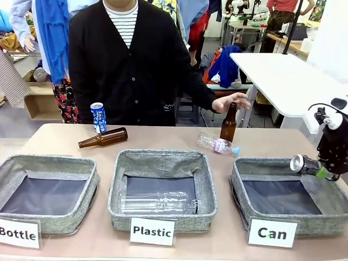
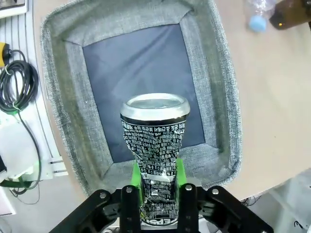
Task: Sort the can waste into the basket.
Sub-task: Pick up the can waste from the table and place it in the right Fabric basket.
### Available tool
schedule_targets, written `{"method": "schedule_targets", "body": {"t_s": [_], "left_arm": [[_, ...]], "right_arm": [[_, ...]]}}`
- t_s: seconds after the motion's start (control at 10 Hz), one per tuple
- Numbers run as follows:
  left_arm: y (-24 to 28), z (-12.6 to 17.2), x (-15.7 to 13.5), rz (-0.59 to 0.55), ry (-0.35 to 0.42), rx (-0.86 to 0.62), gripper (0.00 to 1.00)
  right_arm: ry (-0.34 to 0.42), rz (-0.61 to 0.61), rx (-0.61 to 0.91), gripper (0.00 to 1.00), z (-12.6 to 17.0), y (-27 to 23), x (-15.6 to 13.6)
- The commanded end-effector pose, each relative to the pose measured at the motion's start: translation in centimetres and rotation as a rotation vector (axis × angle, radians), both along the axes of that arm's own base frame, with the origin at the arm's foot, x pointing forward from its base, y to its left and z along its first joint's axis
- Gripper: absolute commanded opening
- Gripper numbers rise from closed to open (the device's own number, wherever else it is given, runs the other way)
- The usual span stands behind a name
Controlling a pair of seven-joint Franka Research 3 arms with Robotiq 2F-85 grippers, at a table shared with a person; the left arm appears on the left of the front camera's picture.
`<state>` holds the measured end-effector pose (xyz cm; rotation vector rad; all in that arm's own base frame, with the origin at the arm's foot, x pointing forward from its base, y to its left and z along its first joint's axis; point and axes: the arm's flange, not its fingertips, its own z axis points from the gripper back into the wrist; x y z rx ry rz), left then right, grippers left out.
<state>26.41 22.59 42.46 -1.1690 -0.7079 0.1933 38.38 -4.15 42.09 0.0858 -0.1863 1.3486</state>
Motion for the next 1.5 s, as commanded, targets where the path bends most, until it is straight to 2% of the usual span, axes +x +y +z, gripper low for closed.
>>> {"method": "schedule_targets", "body": {"t_s": [0.0, 0.1, 0.3, 0.6, 0.8, 0.9, 1.0, 1.1, 1.2, 1.3, 1.4], "left_arm": [[0.0, 0.1, 0.1, 0.002, -0.031, -0.006, 1.0], [0.0, 0.1, 0.1, 0.002, -0.031, -0.006, 1.0], [0.0, 0.1, 0.1, 0.002, -0.031, -0.006, 1.0], [0.0, 0.1, 0.1, 0.002, -0.031, -0.006, 1.0], [0.0, 0.1, 0.1, 0.002, -0.031, -0.006, 1.0], [0.0, 0.1, 0.1, 0.002, -0.031, -0.006, 1.0], [0.0, 0.1, 0.1, 0.002, -0.031, -0.006, 1.0], [0.0, 0.1, 0.1, 0.002, -0.031, -0.006, 1.0], [0.0, 0.1, 0.1, 0.002, -0.031, -0.006, 1.0], [0.0, 0.1, 0.1, 0.002, -0.031, -0.006, 1.0], [0.0, 0.1, 0.1, 0.002, -0.031, -0.006, 1.0]], "right_arm": [[-0.019, 0.049, -0.012, 0.38, -0.2, -0.7, 0.6], [-0.02, 0.033, -0.016, 0.85, -0.4, -1.0, 0.6], [-0.023, 0.033, -0.002, 1.0, -0.9, -1.4, 0.5], [-0.003, 0.022, 0.053, 1.0, -1.1, -2.2, 1.0], [-0.008, -0.037, 0.156, 1.0, -0.7, -2.7, 1.6], [-0.021, -0.305, 0.436, 1.0, 0.5, -2.7, 2.4], [0.119, -0.545, 0.776, 1.0, 2.4, -3.4, 3.5], [0.201, -0.67, 1.064, 1.0, 3.5, -5.2, 4.8], [0.291, -0.725, 1.294, 1.0, 3.9, -6.7, 6.0], [0.441, -0.862, 1.496, 1.0, 3.8, -7.9, 7.9], [0.562, -1.025, 1.559, 1.0, 3.9, -8.2, 9.6]]}}
